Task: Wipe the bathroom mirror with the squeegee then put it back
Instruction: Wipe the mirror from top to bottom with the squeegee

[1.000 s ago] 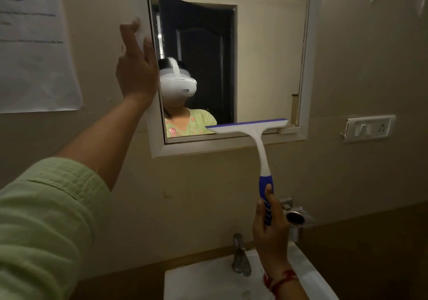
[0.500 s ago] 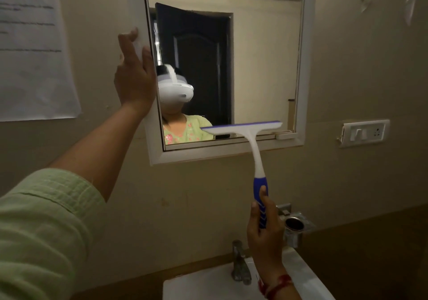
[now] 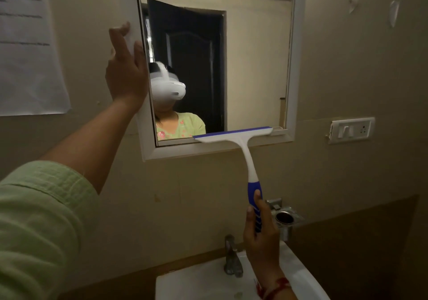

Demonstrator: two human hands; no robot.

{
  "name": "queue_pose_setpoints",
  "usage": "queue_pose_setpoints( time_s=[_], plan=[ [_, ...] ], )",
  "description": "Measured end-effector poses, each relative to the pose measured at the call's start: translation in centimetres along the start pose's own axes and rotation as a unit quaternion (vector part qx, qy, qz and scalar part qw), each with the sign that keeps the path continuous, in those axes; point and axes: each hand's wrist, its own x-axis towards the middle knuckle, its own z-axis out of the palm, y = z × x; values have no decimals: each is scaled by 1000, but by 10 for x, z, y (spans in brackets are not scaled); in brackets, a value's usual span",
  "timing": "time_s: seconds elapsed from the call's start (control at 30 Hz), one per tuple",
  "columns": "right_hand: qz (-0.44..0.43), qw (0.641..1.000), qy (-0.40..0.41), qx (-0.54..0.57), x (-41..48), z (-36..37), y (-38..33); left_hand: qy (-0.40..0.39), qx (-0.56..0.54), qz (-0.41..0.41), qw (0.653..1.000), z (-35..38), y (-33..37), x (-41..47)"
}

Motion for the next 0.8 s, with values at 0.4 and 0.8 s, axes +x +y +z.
queue_pose_setpoints(
  time_s=[0.4,0.8],
  plan=[
    [-95,987,92,97,94,-7,-53,8,2,-18,1000,1,-3,4],
    [-213,970,104,60,229,5,-109,10,10,-15,1000,4,-11,5]
  ],
)
